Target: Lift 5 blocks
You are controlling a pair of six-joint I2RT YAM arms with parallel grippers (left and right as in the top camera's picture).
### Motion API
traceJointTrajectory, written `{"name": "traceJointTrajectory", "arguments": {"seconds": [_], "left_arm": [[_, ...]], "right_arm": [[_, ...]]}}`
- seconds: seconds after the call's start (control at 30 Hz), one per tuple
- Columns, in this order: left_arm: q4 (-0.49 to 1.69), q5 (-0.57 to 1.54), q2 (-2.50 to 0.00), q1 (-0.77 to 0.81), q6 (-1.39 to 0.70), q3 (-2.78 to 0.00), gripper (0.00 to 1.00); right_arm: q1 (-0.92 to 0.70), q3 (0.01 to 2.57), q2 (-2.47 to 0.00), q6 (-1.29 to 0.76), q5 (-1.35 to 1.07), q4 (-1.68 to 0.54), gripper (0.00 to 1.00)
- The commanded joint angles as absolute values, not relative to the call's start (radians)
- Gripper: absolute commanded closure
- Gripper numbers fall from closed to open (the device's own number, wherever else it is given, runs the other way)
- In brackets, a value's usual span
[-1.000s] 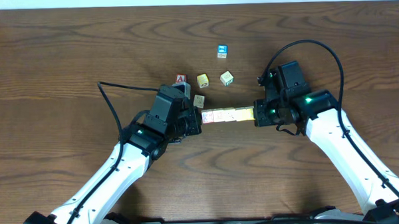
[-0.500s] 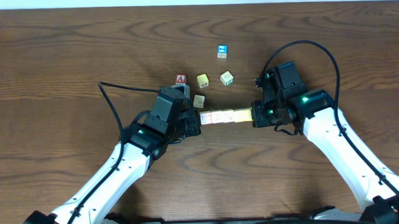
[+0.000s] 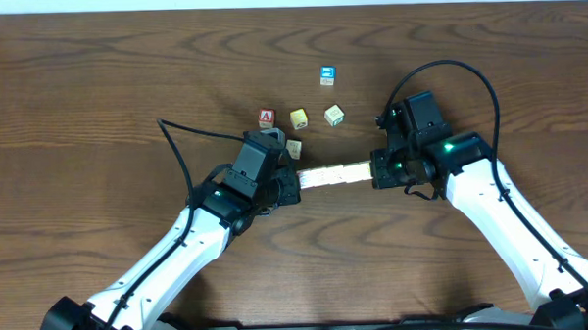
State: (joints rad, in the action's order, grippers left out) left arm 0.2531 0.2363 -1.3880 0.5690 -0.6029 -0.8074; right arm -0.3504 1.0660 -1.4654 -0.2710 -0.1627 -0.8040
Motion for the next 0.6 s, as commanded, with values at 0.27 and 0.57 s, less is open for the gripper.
{"name": "traceJointTrajectory", "arguments": {"seconds": [0.27,0.57], "left_arm": [[0.228,0.354,-1.394,0.613,-0.607,-0.855,0.93],[0.228,0.354,-1.407,0.613,-0.607,-0.855,0.93]], "right_arm": [[-0.408,1.097,-1.483,-0.284,-0.345,-0.801,0.99],[-0.410,1.097,-1.538,-0.284,-0.345,-0.804,0.99]]}}
